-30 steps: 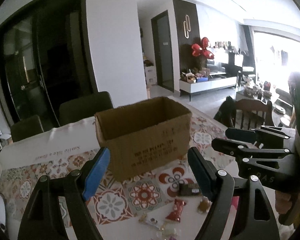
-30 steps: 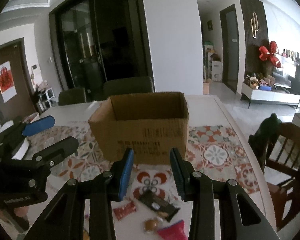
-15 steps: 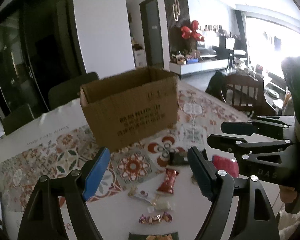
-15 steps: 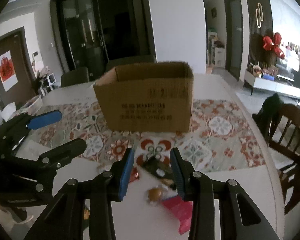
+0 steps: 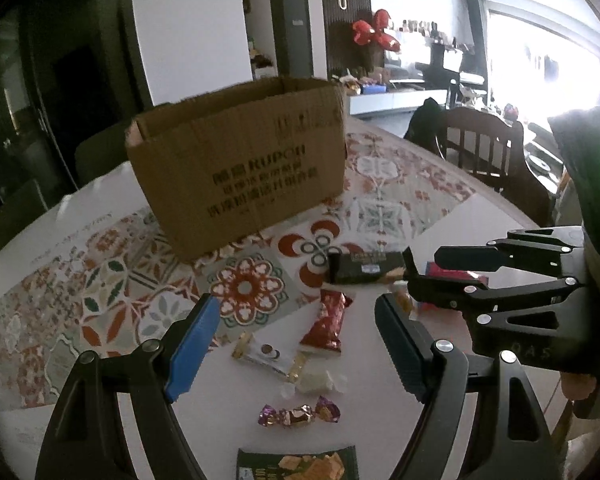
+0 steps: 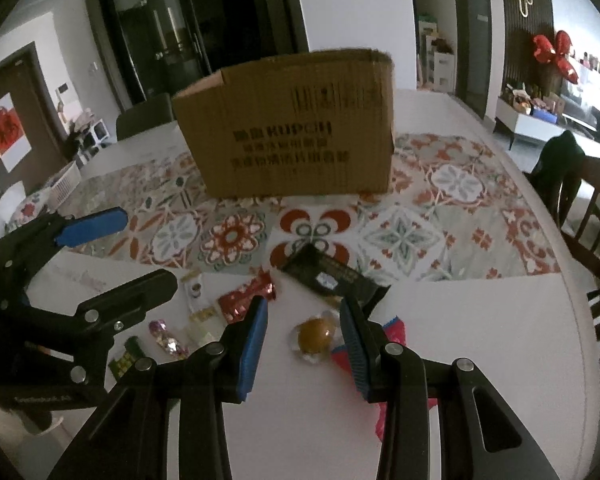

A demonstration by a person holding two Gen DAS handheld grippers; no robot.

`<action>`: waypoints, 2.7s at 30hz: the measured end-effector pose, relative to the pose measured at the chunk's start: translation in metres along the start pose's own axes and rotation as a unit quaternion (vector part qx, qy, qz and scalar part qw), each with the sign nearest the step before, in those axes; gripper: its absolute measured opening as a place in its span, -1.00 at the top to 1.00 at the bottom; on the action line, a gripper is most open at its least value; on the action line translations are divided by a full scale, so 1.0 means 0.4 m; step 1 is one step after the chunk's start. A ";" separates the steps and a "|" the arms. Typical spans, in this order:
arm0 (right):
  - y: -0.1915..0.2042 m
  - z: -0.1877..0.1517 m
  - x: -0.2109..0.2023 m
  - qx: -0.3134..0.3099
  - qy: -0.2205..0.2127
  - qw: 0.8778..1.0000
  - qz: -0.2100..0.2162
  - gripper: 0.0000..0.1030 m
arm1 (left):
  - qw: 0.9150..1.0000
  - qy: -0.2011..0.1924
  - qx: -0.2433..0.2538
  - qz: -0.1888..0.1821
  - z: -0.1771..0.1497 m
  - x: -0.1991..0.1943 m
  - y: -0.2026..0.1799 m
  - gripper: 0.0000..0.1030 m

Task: Organize snacks
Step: 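Move left tool to the red wrapped bar while right tool reaches the gold foil ball, then close left tool on the red bar while right tool grasps the gold foil ball, then lift and carry the red bar and gold ball over the box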

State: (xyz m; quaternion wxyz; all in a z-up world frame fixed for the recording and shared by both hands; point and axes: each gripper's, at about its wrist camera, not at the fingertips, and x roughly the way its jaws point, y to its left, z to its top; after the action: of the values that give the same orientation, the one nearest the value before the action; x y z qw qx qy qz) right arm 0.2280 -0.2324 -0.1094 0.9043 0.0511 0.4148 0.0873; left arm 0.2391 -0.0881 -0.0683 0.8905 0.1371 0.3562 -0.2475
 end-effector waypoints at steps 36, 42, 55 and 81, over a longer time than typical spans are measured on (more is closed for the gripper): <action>-0.037 -0.043 0.120 0.030 0.065 0.997 0.006 0.32 | 0.992 0.105 -0.025 -0.063 -0.037 0.223 -0.009 0.13; -0.040 -0.043 0.118 0.031 0.060 0.998 0.016 0.48 | 0.991 0.111 -0.023 -0.066 -0.035 0.228 -0.014 0.53; -0.035 -0.047 0.105 0.030 0.048 0.998 0.009 0.49 | 0.992 0.099 -0.043 -0.060 -0.033 0.193 -0.008 0.56; 0.020 0.126 -0.085 -0.007 -0.101 0.995 0.013 0.49 | 0.996 -0.047 -0.066 -0.025 0.136 -0.041 0.053 0.56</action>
State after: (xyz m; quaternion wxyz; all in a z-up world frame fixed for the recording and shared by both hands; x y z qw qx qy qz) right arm 0.2435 -0.2324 -0.0503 0.9406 0.0585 0.3200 0.0970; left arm 0.2711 -0.0878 -0.0168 0.9069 0.0576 0.3326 -0.2521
